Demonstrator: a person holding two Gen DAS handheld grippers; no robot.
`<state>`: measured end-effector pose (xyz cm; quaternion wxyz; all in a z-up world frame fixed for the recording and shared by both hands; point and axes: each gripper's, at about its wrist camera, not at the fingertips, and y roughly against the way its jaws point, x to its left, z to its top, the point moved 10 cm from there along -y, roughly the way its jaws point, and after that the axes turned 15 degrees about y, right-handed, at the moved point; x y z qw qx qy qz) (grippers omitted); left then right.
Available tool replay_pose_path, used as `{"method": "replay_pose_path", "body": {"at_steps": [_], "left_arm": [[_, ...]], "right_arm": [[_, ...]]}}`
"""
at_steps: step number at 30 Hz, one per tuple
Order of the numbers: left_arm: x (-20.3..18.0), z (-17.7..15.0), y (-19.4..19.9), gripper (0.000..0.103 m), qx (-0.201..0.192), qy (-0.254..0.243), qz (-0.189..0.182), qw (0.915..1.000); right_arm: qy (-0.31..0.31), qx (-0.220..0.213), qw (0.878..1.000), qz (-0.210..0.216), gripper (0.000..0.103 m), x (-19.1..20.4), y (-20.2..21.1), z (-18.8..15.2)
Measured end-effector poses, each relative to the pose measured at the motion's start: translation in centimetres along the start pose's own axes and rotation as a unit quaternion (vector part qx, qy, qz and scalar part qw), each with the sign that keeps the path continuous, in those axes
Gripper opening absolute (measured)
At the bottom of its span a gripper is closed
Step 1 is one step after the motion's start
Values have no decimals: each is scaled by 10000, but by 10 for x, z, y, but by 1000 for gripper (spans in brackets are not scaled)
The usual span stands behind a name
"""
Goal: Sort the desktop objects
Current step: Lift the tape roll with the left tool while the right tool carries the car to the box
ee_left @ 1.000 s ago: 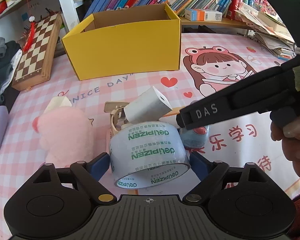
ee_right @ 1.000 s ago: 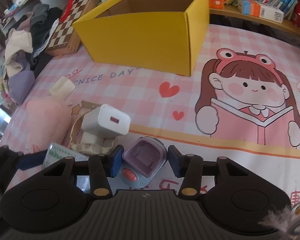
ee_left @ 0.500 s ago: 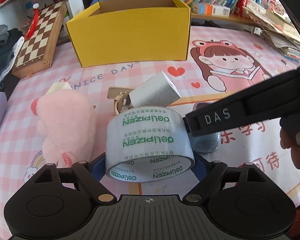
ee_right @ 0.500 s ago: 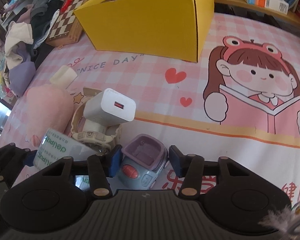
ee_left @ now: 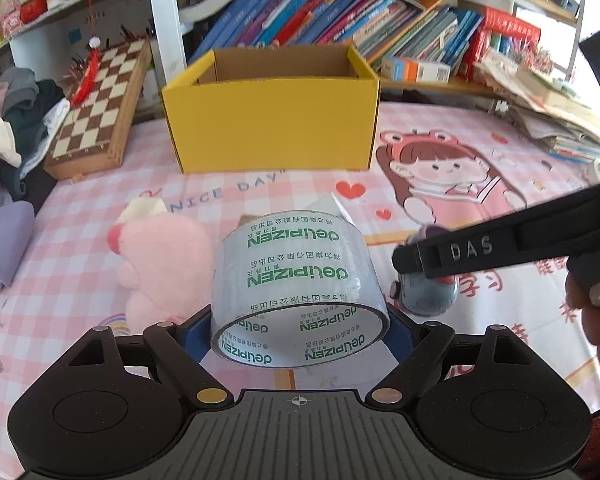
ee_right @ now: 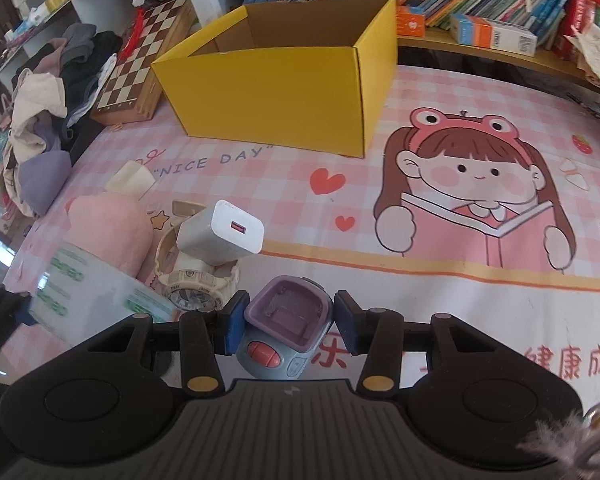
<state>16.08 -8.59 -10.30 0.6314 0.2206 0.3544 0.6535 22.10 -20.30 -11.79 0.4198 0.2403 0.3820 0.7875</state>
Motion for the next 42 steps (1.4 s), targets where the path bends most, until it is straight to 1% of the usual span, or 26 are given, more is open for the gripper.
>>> {"method": "replay_pose_path", "body": {"at_steps": [9, 22, 27, 35, 42], "left_arm": [[11, 9, 26, 86, -310, -38, -178, 9994], [23, 7, 55, 86, -526, -262, -537, 9968], [29, 11, 67, 86, -648, -345, -643, 9952], [41, 12, 84, 86, -747, -422, -746, 9935], [45, 11, 93, 86, -749, -476, -859, 9923]], "right_arm": [[-122, -163, 9995, -261, 44, 12, 25, -7], [-314, -319, 9971, -613, 44, 36, 53, -20], [-328, -390, 9960, -735, 44, 44, 63, -19], [-371, -457, 9947, -844, 44, 57, 69, -18], [-370, -468, 9942, -892, 44, 66, 74, -19]]}}
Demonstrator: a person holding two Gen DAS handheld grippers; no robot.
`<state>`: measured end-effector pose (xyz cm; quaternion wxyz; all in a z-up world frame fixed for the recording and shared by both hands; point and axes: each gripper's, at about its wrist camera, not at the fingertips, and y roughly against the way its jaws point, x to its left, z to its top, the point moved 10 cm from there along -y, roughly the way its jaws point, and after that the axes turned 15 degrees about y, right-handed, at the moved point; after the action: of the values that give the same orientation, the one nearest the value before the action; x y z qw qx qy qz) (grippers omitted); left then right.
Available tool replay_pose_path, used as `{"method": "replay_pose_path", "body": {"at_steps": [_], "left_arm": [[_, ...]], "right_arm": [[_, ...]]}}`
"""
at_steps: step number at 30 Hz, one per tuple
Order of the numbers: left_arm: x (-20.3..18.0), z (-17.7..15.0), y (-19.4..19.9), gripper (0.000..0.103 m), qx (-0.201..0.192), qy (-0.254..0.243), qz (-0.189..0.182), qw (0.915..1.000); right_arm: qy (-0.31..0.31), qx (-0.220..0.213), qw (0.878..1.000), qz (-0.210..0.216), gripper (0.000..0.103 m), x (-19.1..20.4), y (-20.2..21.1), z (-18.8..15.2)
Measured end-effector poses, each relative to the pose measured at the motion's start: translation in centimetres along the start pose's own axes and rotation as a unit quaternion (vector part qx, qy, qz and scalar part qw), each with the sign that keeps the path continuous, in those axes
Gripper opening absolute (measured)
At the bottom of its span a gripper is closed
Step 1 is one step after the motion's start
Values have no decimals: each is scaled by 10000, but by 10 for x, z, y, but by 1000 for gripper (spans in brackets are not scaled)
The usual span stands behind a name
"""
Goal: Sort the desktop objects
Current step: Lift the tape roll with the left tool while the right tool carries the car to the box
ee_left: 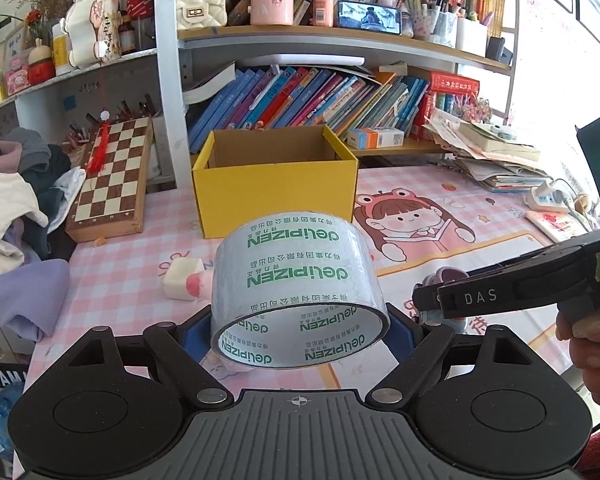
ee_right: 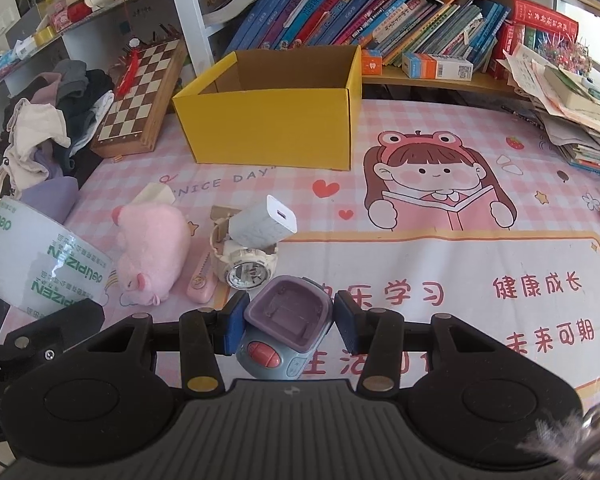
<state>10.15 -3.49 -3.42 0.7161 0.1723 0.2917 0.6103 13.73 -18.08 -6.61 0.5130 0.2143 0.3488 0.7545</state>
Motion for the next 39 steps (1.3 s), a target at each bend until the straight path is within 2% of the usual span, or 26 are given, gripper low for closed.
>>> {"method": "replay_pose_path", "body": {"at_steps": [10, 14, 17, 26, 39], "left_arm": [[-17, 20, -8, 86, -41, -104, -190, 9998], [-17, 29, -16, 86, 76, 109, -236, 9996], [-15, 35, -23, 86, 95, 228, -170, 9995], [-22, 59, -40, 86, -15, 152, -8, 9999], [-15, 115, -77, 86, -272, 86, 324, 9991]], "right_arm": [[-64, -49, 9999, 87, 44, -17, 1, 13], [-8, -45, 9998, 190, 44, -21, -9, 23], [43, -44, 9996, 263, 44, -24, -15, 30], [207, -128, 9986, 461, 44, -37, -29, 58], [584, -327, 9955, 676, 44, -62, -49, 113]]}}
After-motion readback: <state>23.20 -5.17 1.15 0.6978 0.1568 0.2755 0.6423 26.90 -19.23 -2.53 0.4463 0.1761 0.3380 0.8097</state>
